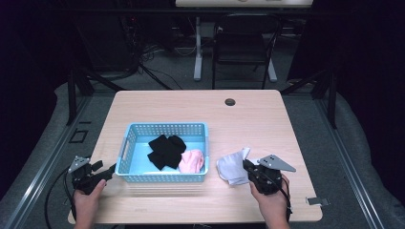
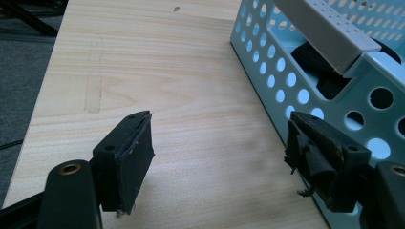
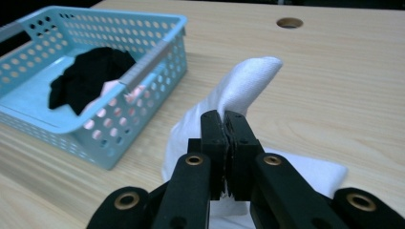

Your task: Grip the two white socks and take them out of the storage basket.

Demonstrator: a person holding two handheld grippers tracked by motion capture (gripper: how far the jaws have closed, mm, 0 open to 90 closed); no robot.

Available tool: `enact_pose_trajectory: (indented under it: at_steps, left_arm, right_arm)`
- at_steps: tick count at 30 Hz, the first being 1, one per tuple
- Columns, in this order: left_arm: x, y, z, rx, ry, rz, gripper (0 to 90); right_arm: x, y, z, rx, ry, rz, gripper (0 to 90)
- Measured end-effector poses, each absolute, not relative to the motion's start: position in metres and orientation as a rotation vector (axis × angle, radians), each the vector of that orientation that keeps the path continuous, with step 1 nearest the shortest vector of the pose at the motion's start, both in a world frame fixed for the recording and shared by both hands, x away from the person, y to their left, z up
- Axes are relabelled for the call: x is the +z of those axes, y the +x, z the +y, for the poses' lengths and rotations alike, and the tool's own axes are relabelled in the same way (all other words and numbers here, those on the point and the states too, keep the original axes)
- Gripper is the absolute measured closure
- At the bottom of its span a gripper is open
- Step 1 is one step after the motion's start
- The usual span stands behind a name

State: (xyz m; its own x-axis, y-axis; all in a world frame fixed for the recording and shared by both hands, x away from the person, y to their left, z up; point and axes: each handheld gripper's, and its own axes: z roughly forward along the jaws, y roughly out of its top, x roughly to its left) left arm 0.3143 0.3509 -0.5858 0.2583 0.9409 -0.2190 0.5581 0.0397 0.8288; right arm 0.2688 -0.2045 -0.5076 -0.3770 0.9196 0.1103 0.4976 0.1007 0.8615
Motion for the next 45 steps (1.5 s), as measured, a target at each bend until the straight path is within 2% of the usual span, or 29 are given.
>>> enact_pose_trajectory:
  at_steps: [20, 29, 45]
  left_arm:
    - [-0.586, 0.315, 0.351, 0.539, 1.636, 1.408, 24.4]
    - [-0.585, 0.314, 0.352, 0.54, 1.632, 1.404, 24.4]
    - [-0.585, 0.314, 0.352, 0.541, 1.635, 1.4, 24.4]
  right_arm:
    - [-0.54, 0.286, -0.231, 1.066, 1.535, 1.91, 86.3]
    - [-0.542, 0.287, -0.235, 1.08, 1.552, 1.873, 72.2]
    - [-0.538, 0.285, -0.233, 1.097, 1.529, 1.867, 64.5]
